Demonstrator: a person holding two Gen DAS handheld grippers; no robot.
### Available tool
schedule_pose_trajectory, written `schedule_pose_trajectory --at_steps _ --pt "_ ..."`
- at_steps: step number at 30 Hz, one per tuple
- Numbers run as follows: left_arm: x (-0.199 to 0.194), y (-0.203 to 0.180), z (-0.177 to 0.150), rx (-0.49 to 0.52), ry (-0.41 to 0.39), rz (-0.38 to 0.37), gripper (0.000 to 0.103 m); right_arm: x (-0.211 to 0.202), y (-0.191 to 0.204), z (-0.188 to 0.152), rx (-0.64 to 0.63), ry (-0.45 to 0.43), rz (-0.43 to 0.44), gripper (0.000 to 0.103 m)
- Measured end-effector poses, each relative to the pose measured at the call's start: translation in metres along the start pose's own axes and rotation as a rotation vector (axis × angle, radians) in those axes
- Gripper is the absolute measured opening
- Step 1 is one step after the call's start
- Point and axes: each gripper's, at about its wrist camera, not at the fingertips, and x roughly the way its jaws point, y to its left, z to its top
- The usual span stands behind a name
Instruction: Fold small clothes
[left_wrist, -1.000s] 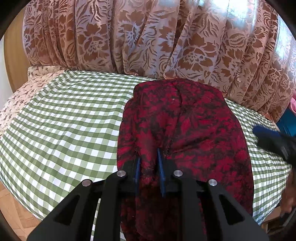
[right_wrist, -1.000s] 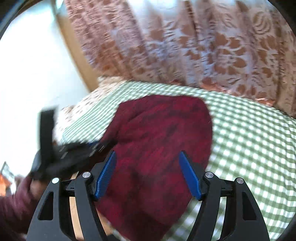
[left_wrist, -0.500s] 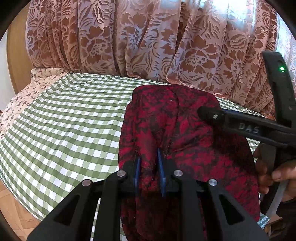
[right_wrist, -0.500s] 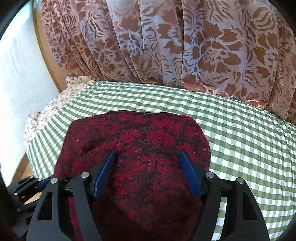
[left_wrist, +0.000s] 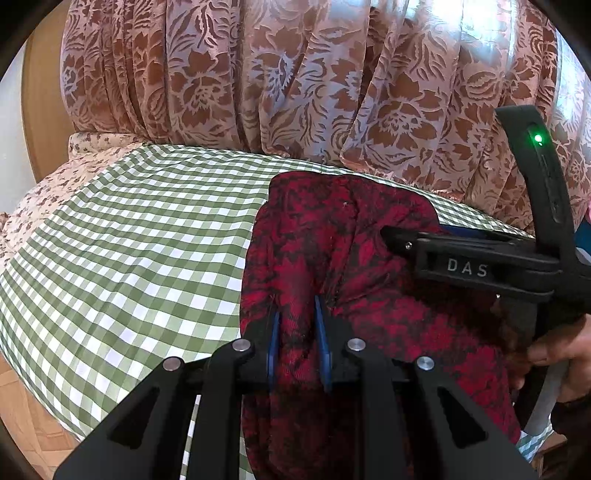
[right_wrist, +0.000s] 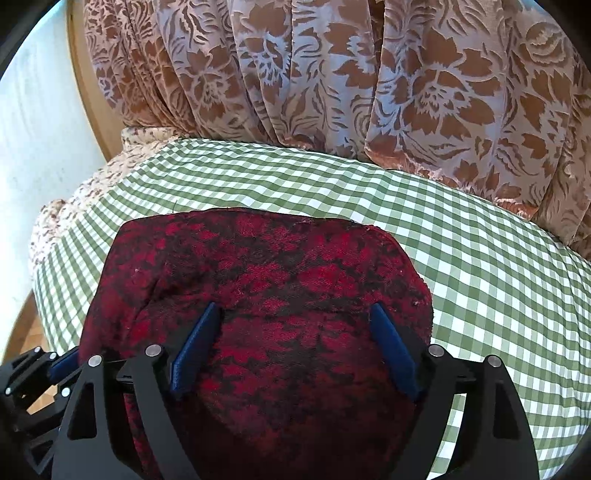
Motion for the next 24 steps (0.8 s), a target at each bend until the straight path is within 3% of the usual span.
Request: schedule_pose_trajectory --at_steps 6,10,12,17,21,24 --pt "-0.008 -0.002 -0.001 0.004 -0.013 0.002 0.020 -0.018 -0.012 -0.001 0.064 -0.030 0.079 0.099" --pt "-0.016 -0.004 0.002 0.016 -0.024 0.017 0.025 -0.032 -0.023 -0.004 0.112 -0.046 0.113 0.099" --pt "-0.025 -0.005 0.004 0.024 -0.043 0.029 0.044 -0.044 -0.037 -0.008 0.170 -0.062 0.155 0.099" --pt "-0.032 -0.002 0.010 0.038 -0.022 0.002 0.076 -0.061 -0.070 -0.030 0.268 -0.055 0.257 0.099" --pt "-0.028 0.005 0.011 0.007 0.019 -0.075 0.090 -0.061 -0.090 -0.062 0.343 0.001 0.338 0.099" --pt "-0.016 0.011 0.007 -0.023 0.075 -0.140 0.097 -0.050 -0.098 -0.086 0.419 0.063 0.455 0.099"
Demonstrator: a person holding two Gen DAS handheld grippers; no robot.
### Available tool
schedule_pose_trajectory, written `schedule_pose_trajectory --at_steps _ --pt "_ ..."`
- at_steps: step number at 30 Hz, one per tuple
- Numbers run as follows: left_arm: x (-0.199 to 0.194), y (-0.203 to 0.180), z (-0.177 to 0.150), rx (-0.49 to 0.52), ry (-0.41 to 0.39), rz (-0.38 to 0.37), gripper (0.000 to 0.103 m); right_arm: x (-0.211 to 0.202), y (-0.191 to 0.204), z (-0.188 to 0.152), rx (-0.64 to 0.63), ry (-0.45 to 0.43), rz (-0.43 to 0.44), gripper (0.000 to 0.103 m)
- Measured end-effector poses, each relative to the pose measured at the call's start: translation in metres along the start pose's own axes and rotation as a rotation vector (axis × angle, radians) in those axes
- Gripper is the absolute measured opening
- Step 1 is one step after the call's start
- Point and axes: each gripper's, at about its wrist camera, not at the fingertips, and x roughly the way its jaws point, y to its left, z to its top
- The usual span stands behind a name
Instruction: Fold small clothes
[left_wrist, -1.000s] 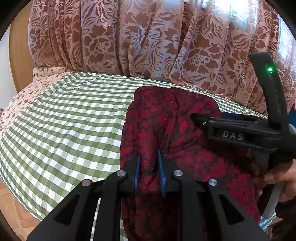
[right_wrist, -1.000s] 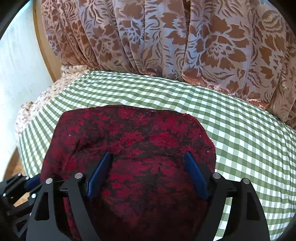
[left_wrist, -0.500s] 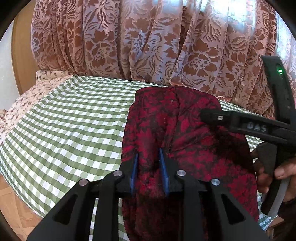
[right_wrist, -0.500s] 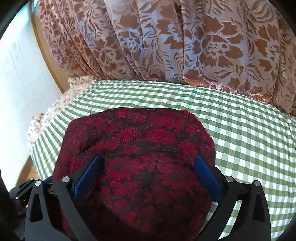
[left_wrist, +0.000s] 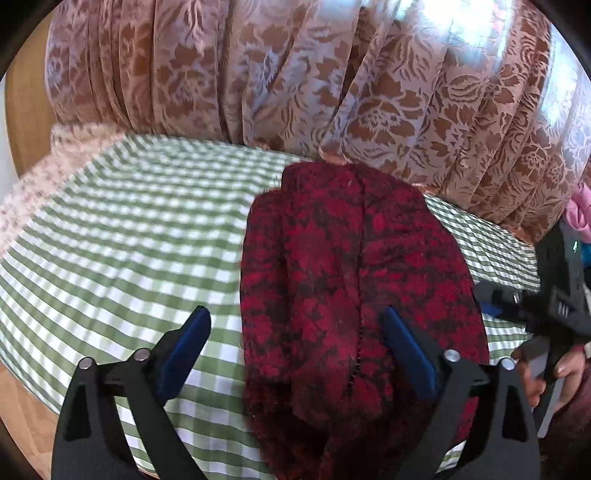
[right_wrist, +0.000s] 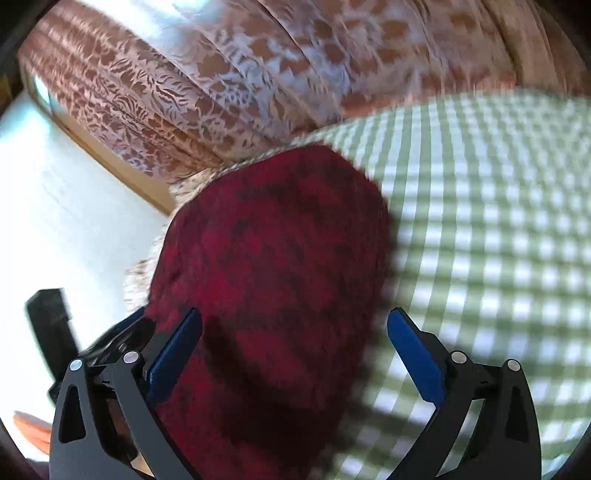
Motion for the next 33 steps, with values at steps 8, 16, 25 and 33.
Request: schedule_pose_trajectory --at_steps 8,16,25,33 --pt "0.049 0.049 -0.028 -0.237 0.104 -0.322 0.100 0.046 -0.021 -0.016 0.125 0.111 0.237 0.100" --pt "0.071 0.064 -0.048 -0.373 0.074 -0.607 0.081 0.062 0.004 0.008 0.016 0.134 0.295 0.094" --pt "0.060 0.063 0.031 -0.303 -0.060 -0.612 0.074 0.064 0.047 0.097 -0.166 0.109 0.346 0.085" --pt "0.128 0.058 0.091 -0.298 0.004 -0.494 0.072 0.114 0.009 0.176 -0.133 0.156 0.258 0.085"
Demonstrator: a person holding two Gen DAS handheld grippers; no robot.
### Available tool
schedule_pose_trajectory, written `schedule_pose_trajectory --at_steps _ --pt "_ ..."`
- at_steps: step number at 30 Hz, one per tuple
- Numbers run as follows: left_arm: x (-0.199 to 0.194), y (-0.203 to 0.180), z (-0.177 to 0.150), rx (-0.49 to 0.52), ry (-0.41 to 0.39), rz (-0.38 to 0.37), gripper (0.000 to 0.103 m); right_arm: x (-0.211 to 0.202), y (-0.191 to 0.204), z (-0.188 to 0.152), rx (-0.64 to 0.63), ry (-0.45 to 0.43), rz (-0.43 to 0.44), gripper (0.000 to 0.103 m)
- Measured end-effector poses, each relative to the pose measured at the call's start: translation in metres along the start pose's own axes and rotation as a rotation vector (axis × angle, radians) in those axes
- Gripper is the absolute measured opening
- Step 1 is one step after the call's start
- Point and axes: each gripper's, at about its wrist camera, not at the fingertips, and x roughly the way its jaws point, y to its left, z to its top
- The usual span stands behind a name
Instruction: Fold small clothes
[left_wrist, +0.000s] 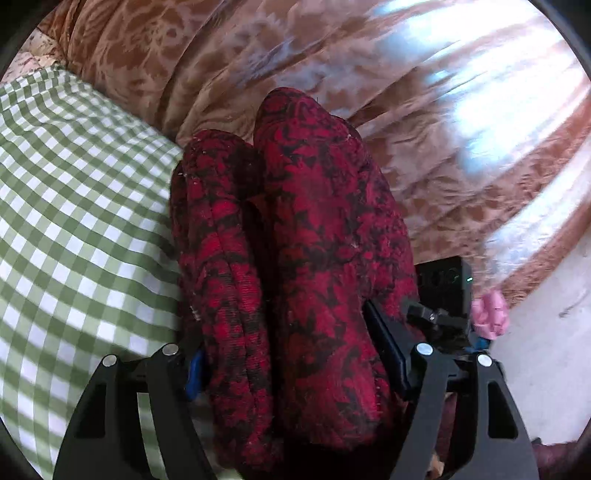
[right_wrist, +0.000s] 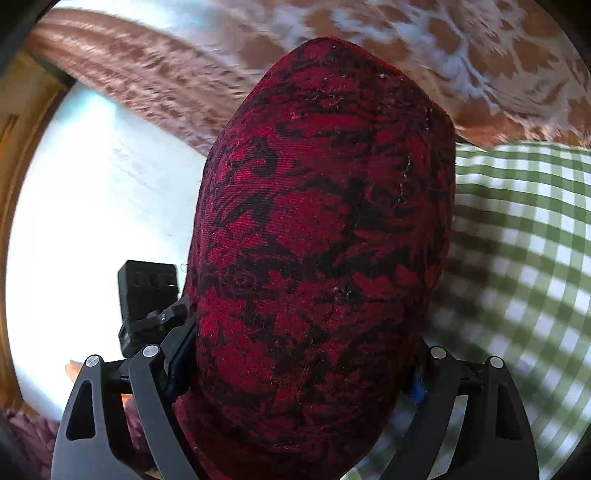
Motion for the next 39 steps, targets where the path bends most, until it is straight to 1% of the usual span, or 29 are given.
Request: schedule_pose_trajectory --at_steps 1,3,4,5,6,8,9,11,13,15,16,17,18,19,22,23,24,25,27,28,31,33,35,36,39 --pt "0.012 0.006 0.000 -0.015 0.026 0.029 0.071 0.006 -0.017 0.003 0.034 0.014 -0.036 0.085" --pt "0.033 0.013 -0.003 -0.025 0.073 0.121 0.073 0.016 -0.038 0.001 0.078 0.054 -0.080 0.087" --pt "0.040 0.015 -0.007 -0.028 0.078 0.127 0.076 0.018 -0.045 -0.001 0.085 0.056 -0.110 0.097" --pt "0.041 0.014 -0.009 -0.022 0.070 0.135 0.081 0.015 -0.050 -0.004 0.091 0.035 -0.124 0.100" --pt "0.041 0.011 -0.011 -0.017 0.058 0.152 0.082 0.013 -0.051 -0.005 0.100 0.025 -0.114 0.100" --pt "0.037 0.001 -0.009 -0.001 0.044 0.170 0.081 0.005 -0.047 -0.006 0.097 -0.001 -0.130 0.100" --pt "0.033 -0.006 -0.007 0.018 0.033 0.194 0.081 -0.001 -0.043 -0.007 0.087 -0.013 -0.149 0.100" --pt "0.028 -0.015 -0.004 0.029 0.015 0.223 0.083 -0.015 -0.027 -0.006 0.031 -0.058 -0.233 0.100" --pt "0.015 -0.026 -0.006 0.062 -0.040 0.282 0.083 -0.031 -0.006 -0.004 -0.047 -0.136 -0.346 0.100" --pt "0.005 -0.033 -0.008 0.091 -0.084 0.324 0.083 -0.040 0.013 -0.001 -0.107 -0.185 -0.393 0.100" --pt "0.002 -0.036 -0.009 0.097 -0.100 0.344 0.083 -0.039 0.023 -0.002 -0.145 -0.202 -0.429 0.098" --pt "0.001 -0.036 -0.011 0.102 -0.110 0.379 0.084 -0.033 0.037 0.000 -0.192 -0.212 -0.492 0.096" --pt "0.001 -0.038 -0.012 0.109 -0.116 0.421 0.085 -0.026 0.043 0.002 -0.214 -0.214 -0.521 0.093" --pt "0.002 -0.038 -0.013 0.108 -0.125 0.446 0.084 -0.015 0.050 0.003 -0.252 -0.214 -0.570 0.089" --pt "0.006 -0.032 -0.017 0.093 -0.139 0.513 0.085 0.011 0.042 -0.002 -0.281 -0.169 -0.677 0.081" --pt "0.012 -0.030 -0.017 0.102 -0.130 0.551 0.085 0.025 0.039 -0.004 -0.295 -0.150 -0.737 0.081" --pt "0.017 -0.027 -0.018 0.101 -0.122 0.564 0.085 0.034 0.036 -0.005 -0.308 -0.142 -0.776 0.081" --pt "0.022 -0.021 -0.018 0.072 -0.111 0.568 0.085 0.042 0.034 -0.006 -0.318 -0.139 -0.801 0.081" --pt "0.019 -0.016 -0.019 0.038 -0.122 0.554 0.086 0.048 0.037 -0.008 -0.339 -0.144 -0.828 0.081" --pt "0.018 -0.017 -0.019 0.037 -0.127 0.560 0.087 0.047 0.038 -0.010 -0.342 -0.144 -0.831 0.081" --pt "0.013 -0.031 -0.022 0.067 -0.144 0.587 0.087 0.037 0.045 -0.015 -0.346 -0.156 -0.817 0.082" --pt "0.006 -0.042 -0.027 0.089 -0.172 0.604 0.090 0.025 0.051 -0.019 -0.325 -0.180 -0.797 0.082" --pt "0.000 -0.050 -0.031 0.101 -0.189 0.614 0.091 0.016 0.056 -0.026 -0.310 -0.206 -0.785 0.086" --pt "-0.003 -0.052 -0.033 0.105 -0.195 0.618 0.091 0.013 0.058 -0.029 -0.311 -0.218 -0.785 0.089" --pt "-0.013 -0.062 -0.041 0.132 -0.223 0.642 0.094 0.004 0.068 -0.044 -0.317 -0.245 -0.804 0.091"
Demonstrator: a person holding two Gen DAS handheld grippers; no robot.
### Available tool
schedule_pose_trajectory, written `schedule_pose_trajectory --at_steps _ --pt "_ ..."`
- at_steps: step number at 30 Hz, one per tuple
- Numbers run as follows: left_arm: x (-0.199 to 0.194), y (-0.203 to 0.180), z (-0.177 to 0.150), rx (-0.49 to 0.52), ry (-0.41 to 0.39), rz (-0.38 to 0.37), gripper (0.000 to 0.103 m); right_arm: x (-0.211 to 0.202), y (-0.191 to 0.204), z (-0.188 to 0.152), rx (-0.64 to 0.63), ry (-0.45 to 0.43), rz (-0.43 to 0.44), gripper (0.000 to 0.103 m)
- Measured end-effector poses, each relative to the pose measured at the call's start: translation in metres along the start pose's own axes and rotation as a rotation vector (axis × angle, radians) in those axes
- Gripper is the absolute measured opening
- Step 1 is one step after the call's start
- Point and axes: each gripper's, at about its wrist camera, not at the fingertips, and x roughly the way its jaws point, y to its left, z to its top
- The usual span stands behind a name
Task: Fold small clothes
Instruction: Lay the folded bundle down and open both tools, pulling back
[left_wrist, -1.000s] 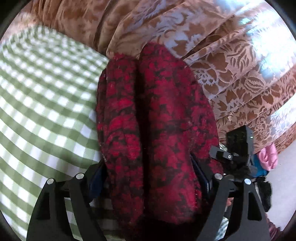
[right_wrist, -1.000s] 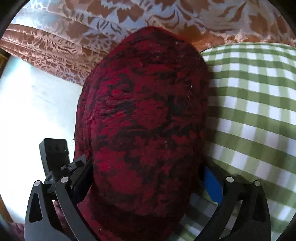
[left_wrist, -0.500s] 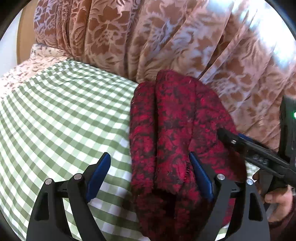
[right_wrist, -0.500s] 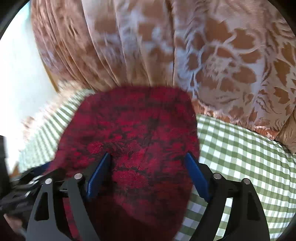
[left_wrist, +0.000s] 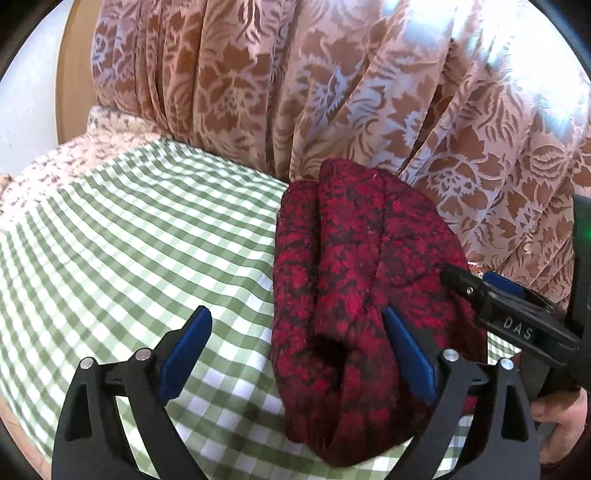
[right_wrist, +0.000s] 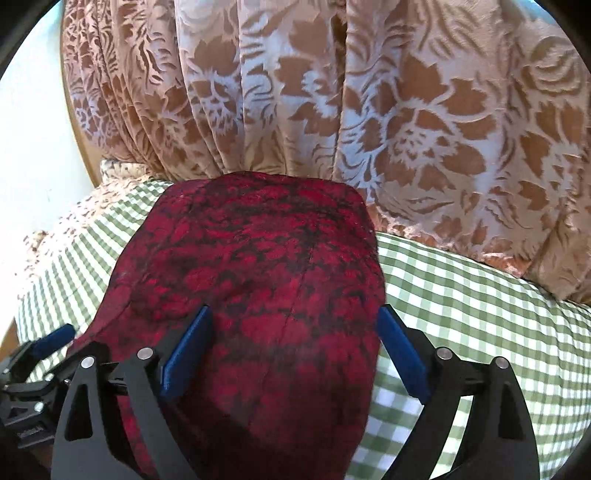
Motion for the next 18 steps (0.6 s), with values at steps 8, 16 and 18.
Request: schedule_pose_trajectory --at_steps 8,16,18 --pt "-0.036 -0.001 -0.010 0.024 -0.056 0.044 0.097 -0.038 0.003 -0.023 0.024 -0.039 -0.039 0.095" --pt "-0.067 -0.006 -0.028 0.060 -0.094 0.094 0.100 -0.074 0.009 -0.057 0.018 -0.073 -0.107 0.099" --pt "-0.072 -0.009 -0.036 0.067 -0.091 0.110 0.100 -0.083 0.010 -0.066 0.015 -0.082 -0.129 0.099"
